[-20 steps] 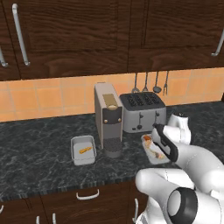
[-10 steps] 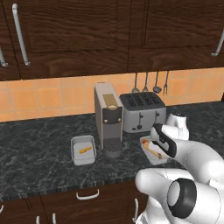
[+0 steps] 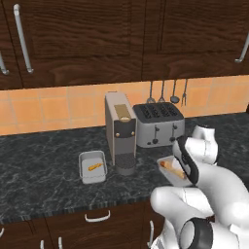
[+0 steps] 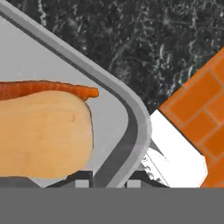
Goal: Take the meat container that has the shrimp and place it on the second highest rack of the freezer. Then take the vegetable container that has the carrot and squash and place it on the highest rack of the freezer.
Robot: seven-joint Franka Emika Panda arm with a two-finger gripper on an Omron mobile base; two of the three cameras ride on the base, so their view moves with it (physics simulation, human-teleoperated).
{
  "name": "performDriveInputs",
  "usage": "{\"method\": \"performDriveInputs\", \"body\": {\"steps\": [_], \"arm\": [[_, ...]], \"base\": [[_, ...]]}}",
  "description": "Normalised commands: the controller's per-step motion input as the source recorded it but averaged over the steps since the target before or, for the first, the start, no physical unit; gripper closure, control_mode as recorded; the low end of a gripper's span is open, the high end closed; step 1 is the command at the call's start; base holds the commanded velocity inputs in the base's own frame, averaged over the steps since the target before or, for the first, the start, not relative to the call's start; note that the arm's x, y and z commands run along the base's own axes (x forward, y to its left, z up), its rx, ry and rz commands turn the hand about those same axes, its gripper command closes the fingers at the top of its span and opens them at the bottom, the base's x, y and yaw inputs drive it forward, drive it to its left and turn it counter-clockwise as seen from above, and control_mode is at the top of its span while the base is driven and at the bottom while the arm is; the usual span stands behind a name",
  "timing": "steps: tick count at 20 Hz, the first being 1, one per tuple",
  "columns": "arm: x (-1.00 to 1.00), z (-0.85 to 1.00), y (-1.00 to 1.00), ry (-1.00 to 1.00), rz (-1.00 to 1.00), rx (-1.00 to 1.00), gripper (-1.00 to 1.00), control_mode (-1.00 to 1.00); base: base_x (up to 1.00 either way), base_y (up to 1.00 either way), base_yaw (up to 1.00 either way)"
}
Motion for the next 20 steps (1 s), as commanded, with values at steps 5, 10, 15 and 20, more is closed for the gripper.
{"method": "performDriveInputs", "body": {"steps": [5,10,15,20], "arm": [[-0.64,0.98,0.13,-0.37,-0.28,0.0,1.0,-1.0],[-0.73,1.0,0.09,-0.42,-0.27,0.0,1.0,-1.0],[-0.39,0.81,0.11,-0.14,-0.18,0.01,1.0,-1.0],[-0.09,0.02,0.0,-0.02,-0.01,0.0,1.0,-1.0]], "base": [[0.0,0.0,0.0],[0.0,0.0,0.0],[0.0,0.0,0.0],[0.0,0.0,0.0]]}}
